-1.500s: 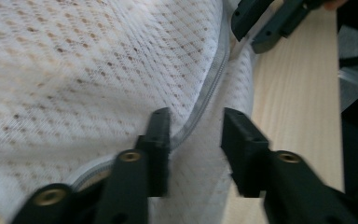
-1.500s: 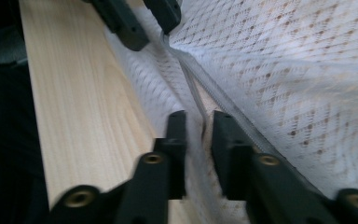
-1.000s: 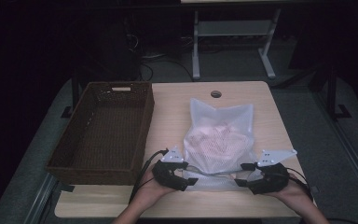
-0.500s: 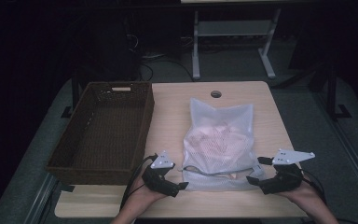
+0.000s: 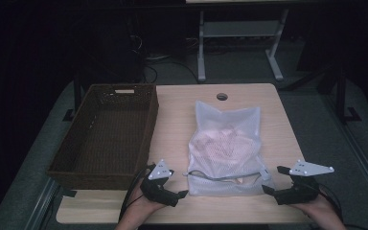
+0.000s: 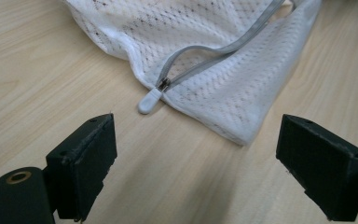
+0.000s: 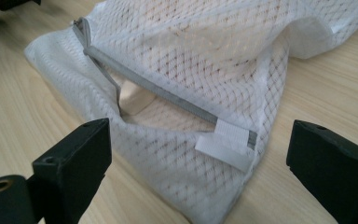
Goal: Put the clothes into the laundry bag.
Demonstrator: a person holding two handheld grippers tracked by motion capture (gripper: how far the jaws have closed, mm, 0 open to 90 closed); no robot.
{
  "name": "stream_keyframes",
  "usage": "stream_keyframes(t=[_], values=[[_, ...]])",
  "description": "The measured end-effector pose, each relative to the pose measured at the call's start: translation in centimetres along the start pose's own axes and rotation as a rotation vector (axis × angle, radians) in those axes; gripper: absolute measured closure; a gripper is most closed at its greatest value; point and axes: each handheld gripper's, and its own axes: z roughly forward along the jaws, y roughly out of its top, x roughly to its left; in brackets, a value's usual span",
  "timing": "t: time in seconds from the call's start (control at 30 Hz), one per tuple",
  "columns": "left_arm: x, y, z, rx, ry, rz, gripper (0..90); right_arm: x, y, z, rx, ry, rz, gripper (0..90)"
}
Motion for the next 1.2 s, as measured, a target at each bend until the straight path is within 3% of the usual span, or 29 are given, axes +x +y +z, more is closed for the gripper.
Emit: stream_keyframes(t=[0.13,0.3,0.4,0.5,0.63,0.73,1.2], values=[[-0.5,-0.6,-0.3,0.025,0.009,0.022,11.7,-0.2,-0.3,-0.5,-0.012,-0.021,-0.003,6.0],[-0.4,-1.1,-0.2,0.026,0.005,0.002,11.8,-0.6,-1.5,-0.8,-0.055,-0.05,0.008,6.1],[-0.5,-0.9,0.0,0.038,0.02,0.034,11.8,-1.0,-1.9,-1.0,-0.028,-0.081,-0.01,6.1],[-0.5,-0.9,0.2,0.059,0.02,0.053,12.2,-1.6,-2.4,-1.1,-0.038,-0.077,0.007,6.0],[-0.5,-1.0,0.6,0.079,0.002,0.058,12.2,-2.1,-3.0,-0.7,-0.009,-0.06,0.005,6.0],[-0.5,-1.0,0.7,0.081,0.001,0.064,12.2,-2.2,-3.2,-0.5,0.009,-0.058,-0.009,6.0],[-0.2,-1.1,0.6,0.078,-0.003,0.065,12.4,-2.2,-3.2,-0.7,-0.001,-0.048,-0.016,6.0]])
